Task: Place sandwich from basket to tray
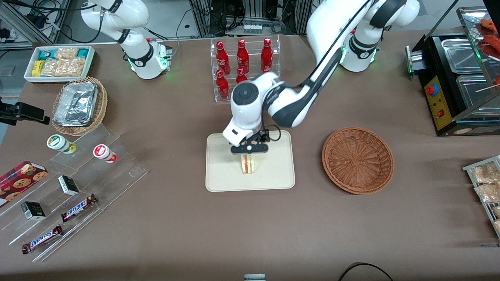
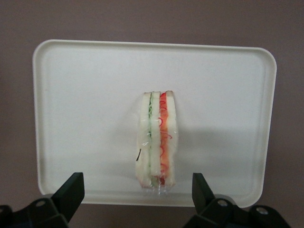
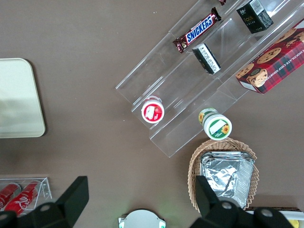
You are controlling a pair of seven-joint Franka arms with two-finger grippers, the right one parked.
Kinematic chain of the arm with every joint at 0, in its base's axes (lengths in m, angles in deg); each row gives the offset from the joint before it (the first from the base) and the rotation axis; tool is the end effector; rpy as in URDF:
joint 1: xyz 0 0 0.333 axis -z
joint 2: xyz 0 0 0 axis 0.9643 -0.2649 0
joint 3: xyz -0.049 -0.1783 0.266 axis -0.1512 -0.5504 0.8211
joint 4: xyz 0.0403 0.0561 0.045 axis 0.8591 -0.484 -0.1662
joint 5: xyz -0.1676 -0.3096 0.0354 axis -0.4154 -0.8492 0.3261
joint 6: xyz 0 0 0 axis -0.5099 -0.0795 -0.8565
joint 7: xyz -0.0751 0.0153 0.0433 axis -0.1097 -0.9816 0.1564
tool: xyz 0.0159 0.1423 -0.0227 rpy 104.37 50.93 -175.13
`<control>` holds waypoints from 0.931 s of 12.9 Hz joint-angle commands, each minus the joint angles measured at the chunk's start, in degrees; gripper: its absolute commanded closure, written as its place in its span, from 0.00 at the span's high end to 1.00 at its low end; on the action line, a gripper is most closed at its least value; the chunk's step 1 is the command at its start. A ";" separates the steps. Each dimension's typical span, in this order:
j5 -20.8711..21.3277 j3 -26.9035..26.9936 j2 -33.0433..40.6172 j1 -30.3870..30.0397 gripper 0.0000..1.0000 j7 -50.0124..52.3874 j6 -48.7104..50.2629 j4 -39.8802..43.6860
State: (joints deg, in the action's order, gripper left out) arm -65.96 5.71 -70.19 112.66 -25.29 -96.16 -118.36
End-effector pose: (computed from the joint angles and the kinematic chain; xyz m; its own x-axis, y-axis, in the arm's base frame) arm 0.4792 -0.4973 0.3309 0.9951 0.0898 0.0418 0.0895 -0.9960 0.0081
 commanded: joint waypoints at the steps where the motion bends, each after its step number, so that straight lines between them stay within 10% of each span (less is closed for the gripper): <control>1: 0.35 0.41 8.03 -2.76 1.00 3.19 6.33 -1.67; 12: -6.06 0.41 27.46 -29.13 1.00 -23.48 25.94 -1.94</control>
State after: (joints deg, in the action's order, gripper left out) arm -71.21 6.79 -46.07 86.89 -42.47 -72.43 -118.42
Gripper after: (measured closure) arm 0.000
